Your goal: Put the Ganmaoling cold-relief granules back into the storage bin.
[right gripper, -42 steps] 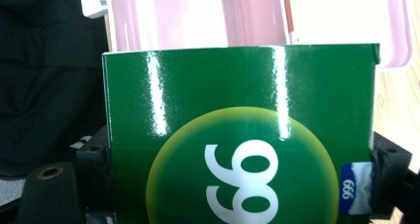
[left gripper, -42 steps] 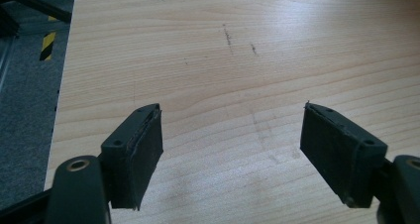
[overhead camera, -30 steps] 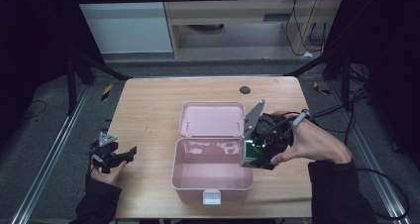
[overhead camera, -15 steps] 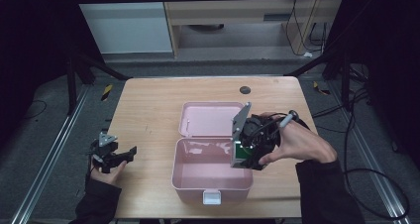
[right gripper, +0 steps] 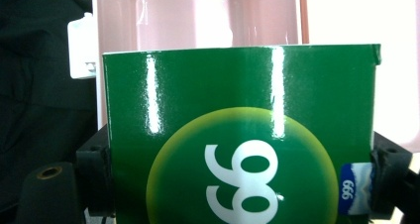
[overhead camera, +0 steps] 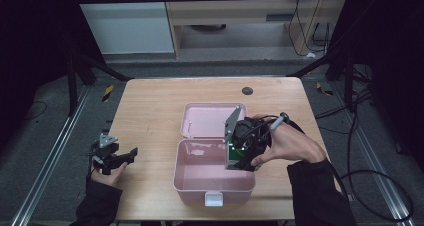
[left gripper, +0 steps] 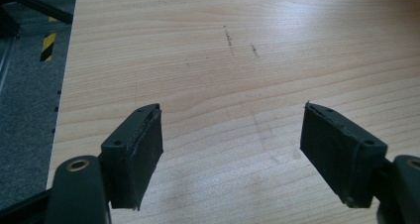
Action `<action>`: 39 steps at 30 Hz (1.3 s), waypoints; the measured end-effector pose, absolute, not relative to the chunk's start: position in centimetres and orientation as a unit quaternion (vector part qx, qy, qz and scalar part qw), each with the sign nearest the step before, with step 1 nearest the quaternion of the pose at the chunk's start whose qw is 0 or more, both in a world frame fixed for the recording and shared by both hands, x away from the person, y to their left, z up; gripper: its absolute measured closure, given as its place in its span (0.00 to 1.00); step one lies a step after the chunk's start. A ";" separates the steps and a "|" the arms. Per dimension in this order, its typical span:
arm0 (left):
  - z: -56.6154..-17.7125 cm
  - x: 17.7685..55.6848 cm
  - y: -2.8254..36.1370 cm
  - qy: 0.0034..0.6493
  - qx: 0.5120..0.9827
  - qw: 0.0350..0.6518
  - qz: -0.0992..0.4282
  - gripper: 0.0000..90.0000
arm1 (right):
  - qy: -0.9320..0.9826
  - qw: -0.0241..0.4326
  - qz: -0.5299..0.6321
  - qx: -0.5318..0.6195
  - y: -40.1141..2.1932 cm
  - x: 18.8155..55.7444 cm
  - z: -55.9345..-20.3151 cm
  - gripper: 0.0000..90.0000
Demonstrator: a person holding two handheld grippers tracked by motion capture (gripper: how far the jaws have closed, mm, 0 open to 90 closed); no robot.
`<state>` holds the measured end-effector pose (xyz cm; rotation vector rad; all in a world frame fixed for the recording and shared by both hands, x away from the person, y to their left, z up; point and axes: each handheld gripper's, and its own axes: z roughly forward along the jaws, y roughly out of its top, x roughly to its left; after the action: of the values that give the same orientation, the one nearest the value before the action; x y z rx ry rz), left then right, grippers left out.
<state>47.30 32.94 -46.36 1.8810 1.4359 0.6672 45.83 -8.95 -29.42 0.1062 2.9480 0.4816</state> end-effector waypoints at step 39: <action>-46.2 47.3 33.1 0.550 0.720 0.336 0.257 0.26 | 0.988 0.049 0.144 0.022 -6.9 46.3 -34.4 0.17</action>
<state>47.27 33.10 -46.25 1.8781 1.4341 0.6691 46.28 -6.85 -34.40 0.0669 3.0112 0.4385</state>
